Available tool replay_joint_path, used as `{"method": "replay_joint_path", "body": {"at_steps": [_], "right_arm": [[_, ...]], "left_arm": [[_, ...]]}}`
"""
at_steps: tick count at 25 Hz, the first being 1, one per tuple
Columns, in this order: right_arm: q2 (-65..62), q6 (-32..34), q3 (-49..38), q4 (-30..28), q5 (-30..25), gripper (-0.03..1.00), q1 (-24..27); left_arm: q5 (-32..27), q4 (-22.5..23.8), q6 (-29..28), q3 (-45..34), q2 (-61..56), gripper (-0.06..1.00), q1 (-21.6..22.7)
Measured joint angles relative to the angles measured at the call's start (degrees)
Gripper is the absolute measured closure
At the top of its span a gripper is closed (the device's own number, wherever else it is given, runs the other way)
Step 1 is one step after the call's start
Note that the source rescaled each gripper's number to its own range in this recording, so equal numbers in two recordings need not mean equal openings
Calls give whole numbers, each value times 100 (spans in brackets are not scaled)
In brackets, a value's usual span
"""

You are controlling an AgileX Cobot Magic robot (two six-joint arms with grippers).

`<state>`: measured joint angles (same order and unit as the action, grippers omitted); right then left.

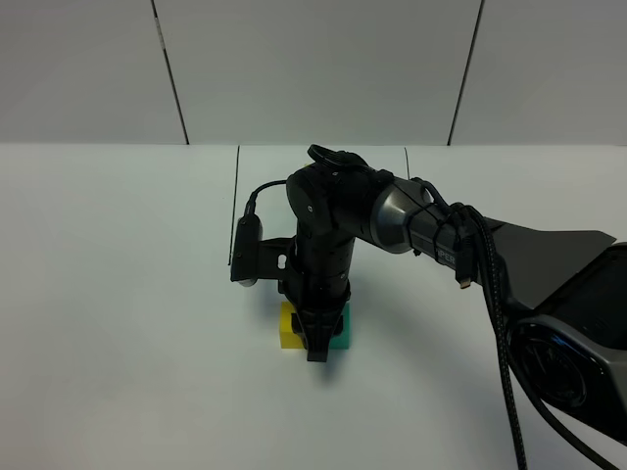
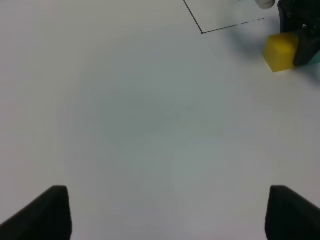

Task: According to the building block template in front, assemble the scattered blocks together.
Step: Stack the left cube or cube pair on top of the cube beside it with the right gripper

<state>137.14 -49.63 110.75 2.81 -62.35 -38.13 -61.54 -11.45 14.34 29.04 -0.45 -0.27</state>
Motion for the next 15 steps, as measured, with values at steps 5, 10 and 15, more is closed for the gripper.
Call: {"method": "replay_joint_path", "body": {"at_steps": [5,10,15], "right_arm": [[0,284,54,-5,36,96,0],[-120,1990,572,21,-304,96,0],[-228,4326,1190,59,-663,96,0]], "left_arm": [[0,0,0,0,0,26,0],[0,0,0,0,0,26,0],[0,0,0,0,0,26,0]]}}
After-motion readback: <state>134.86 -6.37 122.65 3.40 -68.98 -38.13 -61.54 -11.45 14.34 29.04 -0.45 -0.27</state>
